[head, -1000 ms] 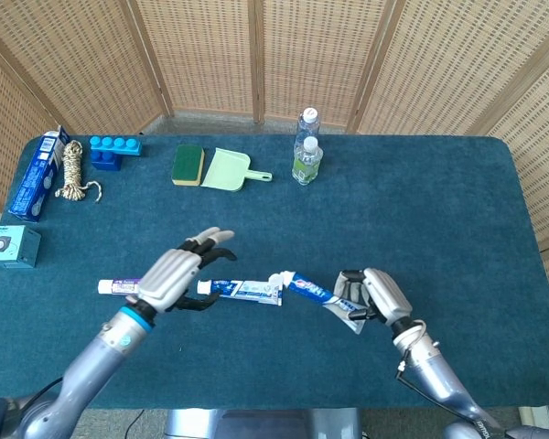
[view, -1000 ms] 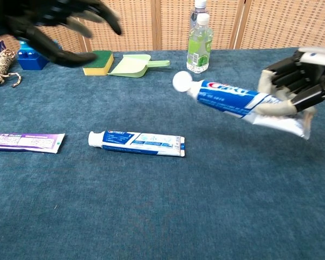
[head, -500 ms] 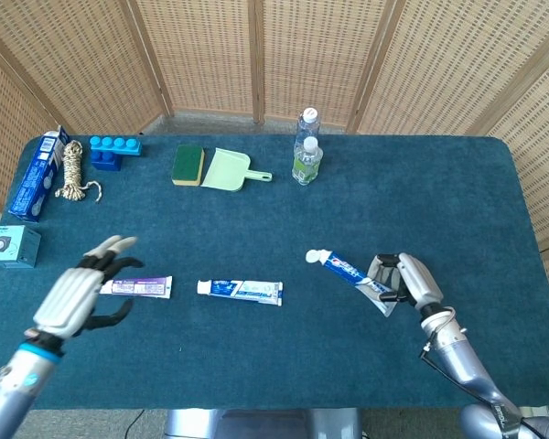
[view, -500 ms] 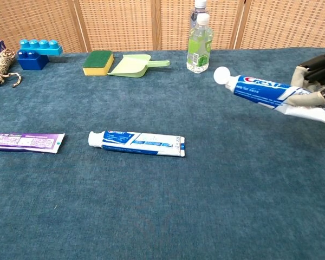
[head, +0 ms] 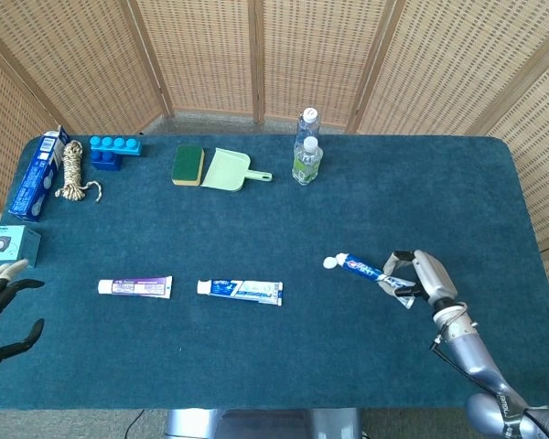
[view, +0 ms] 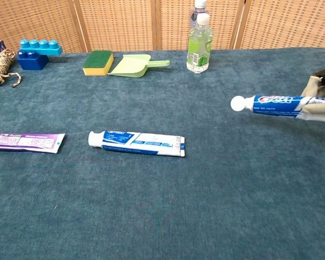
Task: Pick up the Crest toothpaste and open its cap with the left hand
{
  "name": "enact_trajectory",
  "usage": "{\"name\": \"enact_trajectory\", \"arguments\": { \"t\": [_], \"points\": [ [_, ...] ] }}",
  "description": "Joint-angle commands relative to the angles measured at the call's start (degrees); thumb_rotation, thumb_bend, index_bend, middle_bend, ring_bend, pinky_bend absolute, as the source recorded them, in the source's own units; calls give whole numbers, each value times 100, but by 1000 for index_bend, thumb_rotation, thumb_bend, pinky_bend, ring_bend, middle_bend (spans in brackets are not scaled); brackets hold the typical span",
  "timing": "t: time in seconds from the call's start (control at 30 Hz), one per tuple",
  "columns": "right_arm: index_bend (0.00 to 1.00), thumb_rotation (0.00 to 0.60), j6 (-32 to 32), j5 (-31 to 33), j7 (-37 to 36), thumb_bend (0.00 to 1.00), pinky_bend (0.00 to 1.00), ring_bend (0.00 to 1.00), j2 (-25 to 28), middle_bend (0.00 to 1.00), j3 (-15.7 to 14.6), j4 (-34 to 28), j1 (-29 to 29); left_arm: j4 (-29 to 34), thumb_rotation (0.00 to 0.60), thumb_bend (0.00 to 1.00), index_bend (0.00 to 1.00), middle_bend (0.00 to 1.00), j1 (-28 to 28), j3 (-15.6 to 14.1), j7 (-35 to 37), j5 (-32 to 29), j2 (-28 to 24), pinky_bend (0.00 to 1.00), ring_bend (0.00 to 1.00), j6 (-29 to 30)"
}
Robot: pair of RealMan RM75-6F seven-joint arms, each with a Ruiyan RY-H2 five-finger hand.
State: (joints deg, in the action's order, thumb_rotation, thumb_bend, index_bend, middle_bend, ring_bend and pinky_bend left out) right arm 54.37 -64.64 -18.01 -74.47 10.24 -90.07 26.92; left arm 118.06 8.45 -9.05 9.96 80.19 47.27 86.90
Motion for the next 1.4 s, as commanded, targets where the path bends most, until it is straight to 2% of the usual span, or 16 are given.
{"name": "enact_trajectory", "arguments": {
  "t": [0.03, 0.13, 0.23, 0.43, 0.6, 0.67, 0.77, 0.87, 1.13, 1.4],
  "points": [
    [358, 584, 25, -41, -10, 490, 141, 160, -61, 277, -31, 135, -44, -117, 600, 364, 250, 94, -119, 12, 113, -18, 73, 93, 19, 25],
    [243, 528, 78, -155, -108, 407, 82, 23, -73, 158, -56, 208, -106, -207, 600, 364, 238, 94, -211, 49, 181, -28, 130, 92, 19, 20],
    [169, 482, 220, -268, -204, 331, 61, 0, -98, 95, -37, 249, -174, -250, 600, 363, 226, 94, -275, 100, 222, -20, 174, 91, 17, 32],
    [145, 470, 586, -471, -360, 259, 69, 0, -83, 95, 17, 234, -342, -328, 600, 364, 214, 93, -397, 198, 242, 32, 263, 76, 16, 74],
    [167, 476, 1251, -852, -176, 239, 97, 0, 17, 123, -40, -94, -610, -523, 600, 363, 225, 94, -535, 270, -109, 106, 425, 55, 10, 247],
    [178, 512, 1591, -1096, 98, 238, 104, 0, 81, 129, -137, -272, -749, -665, 600, 363, 231, 94, -601, 289, -365, 170, 526, 42, 9, 347],
    [199, 580, 2146, -1399, 927, 238, 110, 0, 120, 136, -292, -388, -962, -901, 600, 363, 239, 100, -721, 338, -757, 250, 716, 31, 9, 555],
    [214, 599, 2504, -1531, 1654, 238, 110, 0, 145, 142, -413, -497, -1137, -1060, 600, 363, 242, 107, -824, 379, -895, 331, 874, 28, 9, 714],
    [239, 600, 3329, -1951, 3072, 239, 110, 0, 139, 146, -774, -766, -1646, -1492, 600, 364, 241, 115, -1111, 379, -915, 729, 1226, 26, 9, 1093],
    [250, 600, 3782, -2281, 3297, 238, 109, 0, 100, 151, -1104, -941, -2099, -1697, 600, 364, 239, 117, -1368, 298, -953, 994, 1357, 21, 9, 1314]
  ]
}}
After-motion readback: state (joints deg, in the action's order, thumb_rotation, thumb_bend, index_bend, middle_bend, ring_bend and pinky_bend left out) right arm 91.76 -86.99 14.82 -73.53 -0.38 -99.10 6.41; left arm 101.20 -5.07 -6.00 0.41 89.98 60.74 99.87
